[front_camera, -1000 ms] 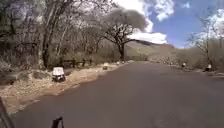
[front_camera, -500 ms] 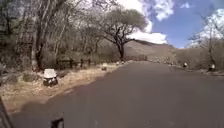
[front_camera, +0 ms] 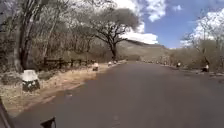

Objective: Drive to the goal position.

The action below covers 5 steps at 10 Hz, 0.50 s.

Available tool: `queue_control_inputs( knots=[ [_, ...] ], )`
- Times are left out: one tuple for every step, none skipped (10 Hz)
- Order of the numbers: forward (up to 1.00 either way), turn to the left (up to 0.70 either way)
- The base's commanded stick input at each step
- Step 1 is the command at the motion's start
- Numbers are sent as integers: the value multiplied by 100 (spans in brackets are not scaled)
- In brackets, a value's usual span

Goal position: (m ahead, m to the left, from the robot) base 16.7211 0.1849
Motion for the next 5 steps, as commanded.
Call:
queue_control_inputs(
  knots=[
    [70,0],
    [70,0],
    [70,0],
    [70,0],
    [70,0]
  ],
)
